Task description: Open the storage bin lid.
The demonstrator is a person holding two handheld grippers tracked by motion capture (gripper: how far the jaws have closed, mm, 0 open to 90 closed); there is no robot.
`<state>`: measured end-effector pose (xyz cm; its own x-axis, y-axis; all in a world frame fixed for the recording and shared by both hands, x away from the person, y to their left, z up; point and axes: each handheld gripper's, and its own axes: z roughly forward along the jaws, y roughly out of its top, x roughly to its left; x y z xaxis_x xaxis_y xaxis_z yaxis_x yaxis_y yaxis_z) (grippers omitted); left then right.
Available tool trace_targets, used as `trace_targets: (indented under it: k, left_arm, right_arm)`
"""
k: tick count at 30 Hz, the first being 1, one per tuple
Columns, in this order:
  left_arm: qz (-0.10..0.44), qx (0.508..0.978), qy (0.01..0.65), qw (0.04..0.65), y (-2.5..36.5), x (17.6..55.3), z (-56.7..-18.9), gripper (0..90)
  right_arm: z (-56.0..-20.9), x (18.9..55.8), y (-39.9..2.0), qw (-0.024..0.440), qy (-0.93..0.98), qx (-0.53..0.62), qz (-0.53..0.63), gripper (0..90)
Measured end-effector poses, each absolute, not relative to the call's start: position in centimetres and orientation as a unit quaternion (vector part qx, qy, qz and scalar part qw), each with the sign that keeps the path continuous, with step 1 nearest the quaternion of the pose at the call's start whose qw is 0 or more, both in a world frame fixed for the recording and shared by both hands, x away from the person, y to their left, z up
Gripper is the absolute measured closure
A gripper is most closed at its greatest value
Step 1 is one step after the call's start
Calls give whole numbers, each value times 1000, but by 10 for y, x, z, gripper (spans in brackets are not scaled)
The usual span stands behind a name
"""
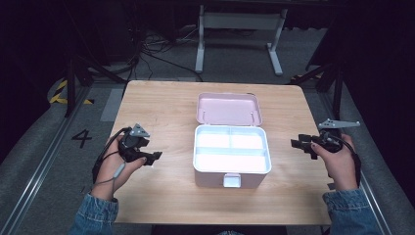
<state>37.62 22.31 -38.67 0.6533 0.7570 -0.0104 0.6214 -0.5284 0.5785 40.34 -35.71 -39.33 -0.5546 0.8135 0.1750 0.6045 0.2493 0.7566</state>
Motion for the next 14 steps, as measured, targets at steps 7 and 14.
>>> trace_targets:
  k: [7,14]
  left_arm:
    - [92,869,415,252,232,380,-401,342]
    - [77,865,443,224,234,382,-408,308]
  right_arm:
    - [-397,404,-360,128,775,462,411,513]
    - [-400,405,-360,128,775,464,408,513]
